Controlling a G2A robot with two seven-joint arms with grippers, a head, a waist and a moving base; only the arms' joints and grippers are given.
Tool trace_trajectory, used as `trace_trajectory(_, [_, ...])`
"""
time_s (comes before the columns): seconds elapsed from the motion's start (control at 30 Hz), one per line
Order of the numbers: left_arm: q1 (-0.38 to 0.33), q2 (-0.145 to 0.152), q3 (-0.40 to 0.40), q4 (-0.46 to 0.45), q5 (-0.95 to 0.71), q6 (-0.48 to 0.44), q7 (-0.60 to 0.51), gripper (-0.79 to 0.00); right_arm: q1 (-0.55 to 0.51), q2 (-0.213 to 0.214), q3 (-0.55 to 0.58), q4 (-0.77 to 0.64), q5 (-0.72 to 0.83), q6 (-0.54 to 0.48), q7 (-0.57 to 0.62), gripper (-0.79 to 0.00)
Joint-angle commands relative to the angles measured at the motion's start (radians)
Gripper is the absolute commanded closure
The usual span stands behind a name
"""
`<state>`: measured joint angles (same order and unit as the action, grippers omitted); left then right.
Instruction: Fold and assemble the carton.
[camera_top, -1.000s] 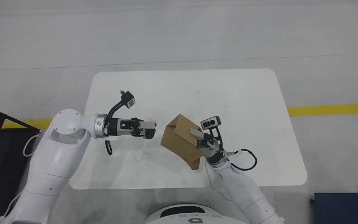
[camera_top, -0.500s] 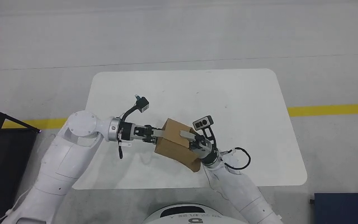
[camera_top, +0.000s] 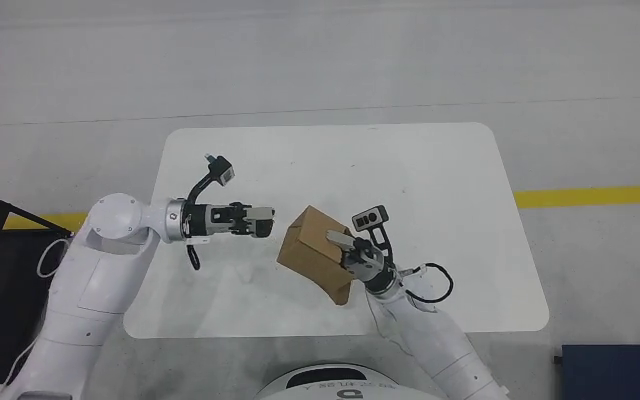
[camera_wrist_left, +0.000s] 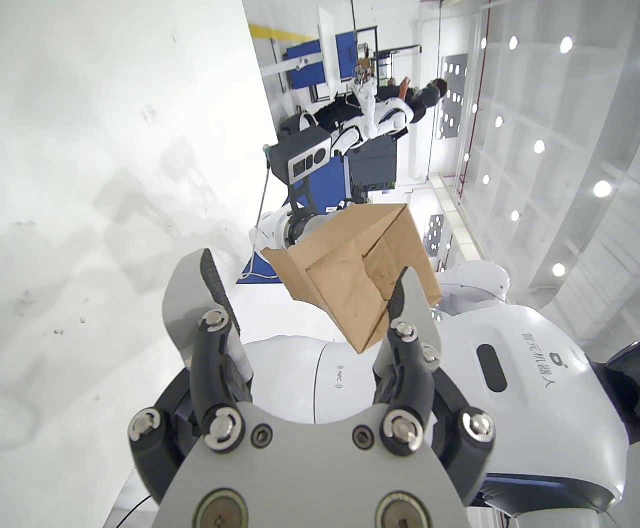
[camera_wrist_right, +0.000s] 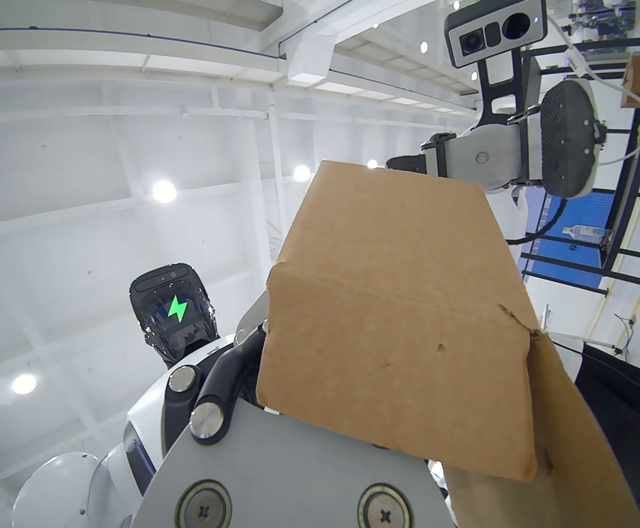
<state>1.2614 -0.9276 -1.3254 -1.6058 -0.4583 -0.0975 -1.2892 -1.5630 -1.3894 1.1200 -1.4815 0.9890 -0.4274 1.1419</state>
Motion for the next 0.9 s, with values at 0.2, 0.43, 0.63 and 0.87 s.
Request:
trace_trajectory(0.2, [0.044,0.009,-0.068,0.011,-0.056,-0.017,0.028,-0.668,-0.021,0.011,0.025,-0.054,-0.116,0.004,-0.088,0.000])
trace_trajectory(0.43, [0.077,0.012,-0.141,0.063,-0.138,-0.066,0.083,-0.628,-0.021,0.011,0.025,-0.054,-0.116,0.004,-0.088,0.000])
trace_trajectory(0.63, [0.104,0.017,-0.200,0.100,-0.146,-0.087,0.136,-0.785,0.074,0.047,0.066,-0.179,-0.709,0.317,-0.303,0.000])
trace_trajectory(0.87, [0.104,0.017,-0.200,0.100,-0.146,-0.087,0.136,-0.785,0.272,0.074,-0.085,-0.282,-1.302,0.819,-0.076,0.000])
